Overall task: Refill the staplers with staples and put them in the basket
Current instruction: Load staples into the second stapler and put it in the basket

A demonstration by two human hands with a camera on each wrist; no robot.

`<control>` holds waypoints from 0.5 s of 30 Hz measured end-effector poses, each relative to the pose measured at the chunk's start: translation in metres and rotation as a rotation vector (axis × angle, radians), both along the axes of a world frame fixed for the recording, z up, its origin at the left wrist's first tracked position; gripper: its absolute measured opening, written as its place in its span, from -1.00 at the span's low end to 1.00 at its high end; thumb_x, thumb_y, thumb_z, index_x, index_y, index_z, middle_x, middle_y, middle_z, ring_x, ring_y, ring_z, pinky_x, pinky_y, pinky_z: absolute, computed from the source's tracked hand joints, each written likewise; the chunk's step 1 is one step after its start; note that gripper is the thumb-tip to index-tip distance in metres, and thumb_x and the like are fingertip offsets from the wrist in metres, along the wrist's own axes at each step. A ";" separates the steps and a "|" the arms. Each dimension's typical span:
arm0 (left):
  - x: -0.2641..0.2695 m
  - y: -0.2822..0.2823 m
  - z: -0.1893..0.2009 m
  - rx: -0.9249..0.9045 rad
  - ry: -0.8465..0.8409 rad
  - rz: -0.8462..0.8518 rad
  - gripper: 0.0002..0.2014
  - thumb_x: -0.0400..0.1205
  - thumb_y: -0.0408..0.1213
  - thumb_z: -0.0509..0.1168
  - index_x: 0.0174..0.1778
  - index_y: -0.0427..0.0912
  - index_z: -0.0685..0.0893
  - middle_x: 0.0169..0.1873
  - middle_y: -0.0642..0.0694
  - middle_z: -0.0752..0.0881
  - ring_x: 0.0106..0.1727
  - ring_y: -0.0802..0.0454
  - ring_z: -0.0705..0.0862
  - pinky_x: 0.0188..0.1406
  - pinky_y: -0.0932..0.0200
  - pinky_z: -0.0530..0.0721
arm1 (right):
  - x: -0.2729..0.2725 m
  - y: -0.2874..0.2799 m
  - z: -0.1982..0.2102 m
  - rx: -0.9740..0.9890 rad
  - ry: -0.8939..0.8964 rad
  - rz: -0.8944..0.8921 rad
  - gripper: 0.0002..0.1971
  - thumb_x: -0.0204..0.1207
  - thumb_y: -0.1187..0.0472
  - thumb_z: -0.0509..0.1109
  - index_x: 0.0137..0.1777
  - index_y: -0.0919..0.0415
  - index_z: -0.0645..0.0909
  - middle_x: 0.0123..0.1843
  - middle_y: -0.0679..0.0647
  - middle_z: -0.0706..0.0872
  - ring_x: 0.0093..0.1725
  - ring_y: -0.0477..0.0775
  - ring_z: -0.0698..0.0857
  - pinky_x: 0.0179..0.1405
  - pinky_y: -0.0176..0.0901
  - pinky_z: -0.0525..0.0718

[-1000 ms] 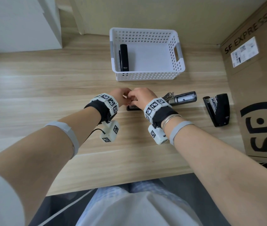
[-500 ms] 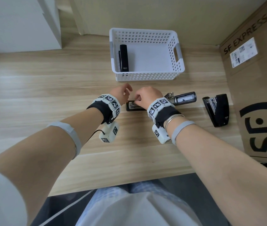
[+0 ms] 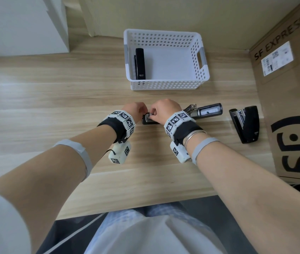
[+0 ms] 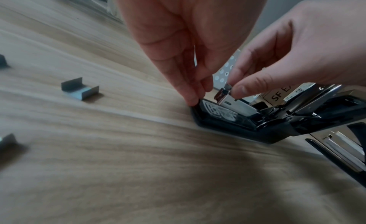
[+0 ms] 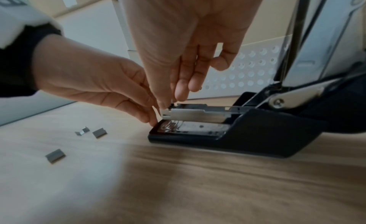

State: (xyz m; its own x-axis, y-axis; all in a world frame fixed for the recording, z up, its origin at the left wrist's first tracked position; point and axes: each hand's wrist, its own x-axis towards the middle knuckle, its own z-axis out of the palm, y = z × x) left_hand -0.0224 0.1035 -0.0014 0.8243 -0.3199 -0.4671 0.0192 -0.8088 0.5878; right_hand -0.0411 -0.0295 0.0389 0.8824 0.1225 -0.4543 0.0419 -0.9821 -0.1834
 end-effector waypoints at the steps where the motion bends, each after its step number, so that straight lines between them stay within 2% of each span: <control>1: 0.000 0.000 -0.001 0.000 0.001 -0.001 -0.69 0.55 -0.53 0.15 0.14 -0.24 0.67 0.14 -0.17 0.76 0.18 -0.16 0.68 0.15 0.12 0.60 | 0.000 0.000 0.000 -0.002 -0.004 0.001 -0.83 0.53 0.09 0.35 0.01 -0.03 0.76 0.04 -0.05 0.80 0.07 0.08 0.73 -0.04 -0.17 0.67; 4: 0.001 0.000 -0.002 -0.006 0.003 0.005 -0.68 0.55 -0.54 0.15 0.14 -0.24 0.67 0.14 -0.17 0.76 0.18 -0.15 0.68 0.15 0.13 0.60 | -0.001 0.000 0.000 -0.005 -0.012 0.001 -0.82 0.53 0.09 0.34 0.02 -0.03 0.77 0.04 -0.06 0.80 0.08 0.09 0.73 -0.03 -0.17 0.66; 9: 0.002 0.000 -0.002 0.000 -0.008 -0.007 -0.68 0.56 -0.53 0.14 0.15 -0.24 0.66 0.14 -0.16 0.76 0.20 -0.14 0.68 0.13 0.16 0.59 | 0.000 0.000 0.000 -0.029 -0.030 0.043 -0.81 0.55 0.09 0.32 0.03 -0.03 0.76 0.06 -0.05 0.80 0.13 0.09 0.71 -0.06 -0.22 0.49; 15: 0.002 0.000 -0.002 -0.004 -0.011 0.000 -0.69 0.57 -0.52 0.14 0.15 -0.25 0.67 0.15 -0.18 0.76 0.20 -0.16 0.67 0.16 0.12 0.59 | 0.005 0.000 0.000 -0.025 0.029 0.026 -0.81 0.55 0.04 0.39 0.09 0.00 0.76 0.10 0.00 0.80 0.18 0.09 0.69 0.09 -0.15 0.55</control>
State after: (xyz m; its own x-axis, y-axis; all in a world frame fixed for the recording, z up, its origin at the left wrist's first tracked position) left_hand -0.0202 0.1035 -0.0032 0.8294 -0.3218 -0.4566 0.0127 -0.8064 0.5913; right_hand -0.0357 -0.0290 0.0391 0.8652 0.1339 -0.4833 0.0627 -0.9850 -0.1605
